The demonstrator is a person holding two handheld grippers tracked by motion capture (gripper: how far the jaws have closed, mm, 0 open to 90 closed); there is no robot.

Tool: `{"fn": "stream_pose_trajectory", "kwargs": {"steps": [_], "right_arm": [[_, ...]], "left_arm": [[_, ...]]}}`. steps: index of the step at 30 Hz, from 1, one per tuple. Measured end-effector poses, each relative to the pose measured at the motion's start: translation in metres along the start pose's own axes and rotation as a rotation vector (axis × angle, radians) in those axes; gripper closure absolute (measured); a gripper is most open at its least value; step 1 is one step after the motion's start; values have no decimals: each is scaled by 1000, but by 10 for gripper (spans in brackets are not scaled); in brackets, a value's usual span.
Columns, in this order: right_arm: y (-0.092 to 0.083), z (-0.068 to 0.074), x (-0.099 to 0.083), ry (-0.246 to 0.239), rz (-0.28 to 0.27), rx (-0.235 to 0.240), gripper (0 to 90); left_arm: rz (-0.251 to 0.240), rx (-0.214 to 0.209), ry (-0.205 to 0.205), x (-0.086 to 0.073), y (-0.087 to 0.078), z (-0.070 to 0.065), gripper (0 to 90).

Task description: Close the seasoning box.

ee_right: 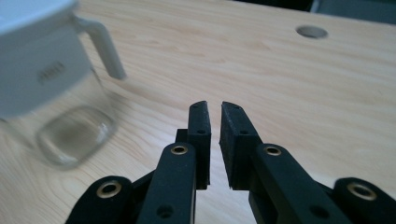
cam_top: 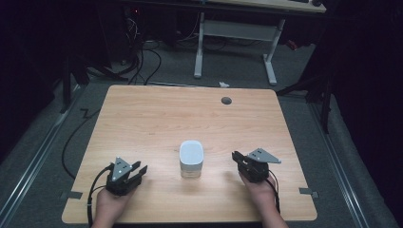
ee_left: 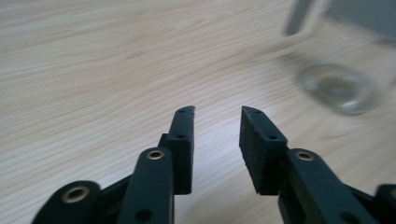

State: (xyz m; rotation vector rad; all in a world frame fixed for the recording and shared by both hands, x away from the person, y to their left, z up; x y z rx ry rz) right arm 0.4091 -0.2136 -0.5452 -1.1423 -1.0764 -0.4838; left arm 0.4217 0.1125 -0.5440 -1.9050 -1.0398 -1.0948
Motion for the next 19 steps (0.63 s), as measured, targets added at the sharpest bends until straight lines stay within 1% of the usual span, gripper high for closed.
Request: {"fn": "stream_pose_trajectory", "kwargs": {"steps": [2, 4, 5, 6, 7, 8, 9, 10, 11, 12, 13, 16, 17, 19], "right_arm": [[-5, -10, -10, 13, 9, -19, 802], [-14, -20, -21, 28, 10, -48, 765], [-19, -24, -25, 30, 5, -60, 751], [-26, -29, -34, 42, -8, -87, 751], [-32, -33, -40, 64, -14, -100, 749], [-34, -35, -43, 75, -3, -95, 728], [-35, -36, -44, 68, 5, -99, 714], [-36, -38, -43, 63, 3, -106, 711], [-36, -41, -41, 70, -4, -109, 710], [-36, -43, -40, 95, -7, -108, 711], [-35, -44, -40, 108, -9, -107, 711], [-32, -42, -44, 85, 11, -96, 713], [-32, -42, -44, 83, 9, -96, 714], [-33, -43, -43, 97, 4, -97, 714]], "left_arm": [[-6, 49, 4, 3, -4, 19, 608], [-27, 80, -26, 9, -10, 32, 587], [-35, 90, -57, 11, -14, 38, 580], [-43, 88, -87, 13, -16, 39, 578], [-38, 90, -89, 11, -17, 39, 577], [-38, 95, -77, 10, -16, 38, 574], [-36, 96, -68, 9, -16, 37, 572], [-36, 94, -65, 8, -14, 34, 570], [-29, 89, -61, 5, -13, 31, 567], [-24, 88, -55, 3, -12, 29, 566], [-19, 87, -48, 2, -11, 27, 565], [-11, 78, -25, -2, -10, 24, 565], [-9, 77, -25, -2, -10, 24, 565], [-14, 75, -42, -1, -10, 24, 566]]}}
Point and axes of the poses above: each handheld gripper's, and its own axes: y roughly forward along the jaws, x roughly out of its top, z roughly to its left, the point moved 10 cm from there along y, roughly forward along the jaws, and after that the axes turned 1 degree about -x, right-handed, at the moved point
